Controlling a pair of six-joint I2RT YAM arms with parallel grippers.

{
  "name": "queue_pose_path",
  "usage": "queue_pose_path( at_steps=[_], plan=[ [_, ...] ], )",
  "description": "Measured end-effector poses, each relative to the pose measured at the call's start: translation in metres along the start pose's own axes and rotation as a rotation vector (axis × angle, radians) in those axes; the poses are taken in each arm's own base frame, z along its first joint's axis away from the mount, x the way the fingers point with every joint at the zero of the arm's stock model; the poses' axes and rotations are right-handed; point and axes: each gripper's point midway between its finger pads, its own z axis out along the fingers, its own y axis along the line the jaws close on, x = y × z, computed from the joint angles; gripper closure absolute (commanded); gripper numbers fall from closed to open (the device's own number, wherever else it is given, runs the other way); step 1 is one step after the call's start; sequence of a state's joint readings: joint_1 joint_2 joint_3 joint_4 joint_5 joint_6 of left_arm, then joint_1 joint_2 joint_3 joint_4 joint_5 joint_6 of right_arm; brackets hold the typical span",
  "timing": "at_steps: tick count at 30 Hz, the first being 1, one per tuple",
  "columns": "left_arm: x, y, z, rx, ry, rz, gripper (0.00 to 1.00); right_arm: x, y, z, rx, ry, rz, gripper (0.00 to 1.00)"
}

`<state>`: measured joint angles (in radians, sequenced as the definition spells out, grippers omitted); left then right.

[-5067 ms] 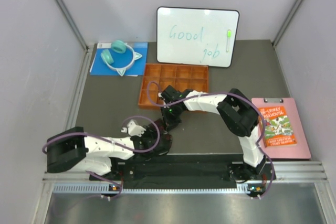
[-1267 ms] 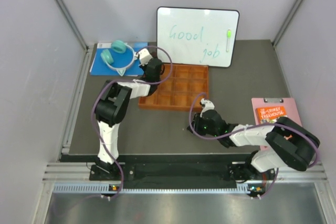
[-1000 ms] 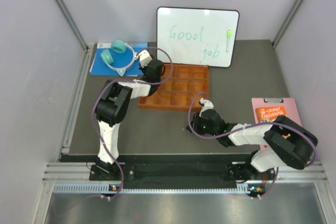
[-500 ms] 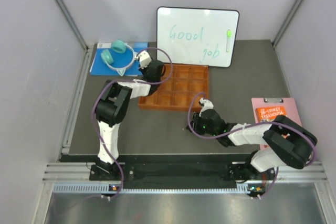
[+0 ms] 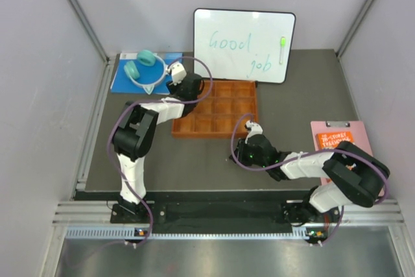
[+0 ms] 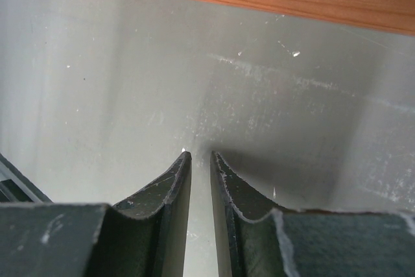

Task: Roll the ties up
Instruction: Place the tie in the storage box.

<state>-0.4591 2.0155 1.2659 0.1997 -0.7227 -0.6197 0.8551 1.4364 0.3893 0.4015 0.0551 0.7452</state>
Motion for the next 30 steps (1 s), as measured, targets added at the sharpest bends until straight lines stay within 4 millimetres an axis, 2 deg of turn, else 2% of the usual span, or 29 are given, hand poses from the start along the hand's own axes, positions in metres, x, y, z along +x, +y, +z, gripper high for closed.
queue_pose_path(
  at_steps=[8,11,12,23,26,30],
  plan=[
    [-0.007,0.009,-0.007,-0.014,0.01,0.022,0.28,0.0,0.0,0.0,0.0,0.0,0.0,0.8],
    [-0.014,0.009,-0.011,-0.01,0.005,0.022,0.1,0.0,0.0,0.0,0.0,-0.001,0.0,0.8],
    [-0.017,0.008,-0.013,-0.007,0.001,0.018,0.01,0.0,0.0,0.001,0.0,-0.001,0.0,0.8],
    [-0.028,0.008,-0.022,0.006,0.004,0.035,0.01,0.0,0.0,0.001,-0.001,-0.002,0.0,0.8],
    [-0.045,0.006,-0.031,0.02,-0.014,0.024,0.01,0.0,0.0,0.001,-0.002,-0.002,0.0,0.8],
    [-0.086,0.001,-0.053,0.059,-0.072,-0.021,0.01,0.0,0.0,0.001,-0.002,-0.002,0.0,0.81]
  ],
)
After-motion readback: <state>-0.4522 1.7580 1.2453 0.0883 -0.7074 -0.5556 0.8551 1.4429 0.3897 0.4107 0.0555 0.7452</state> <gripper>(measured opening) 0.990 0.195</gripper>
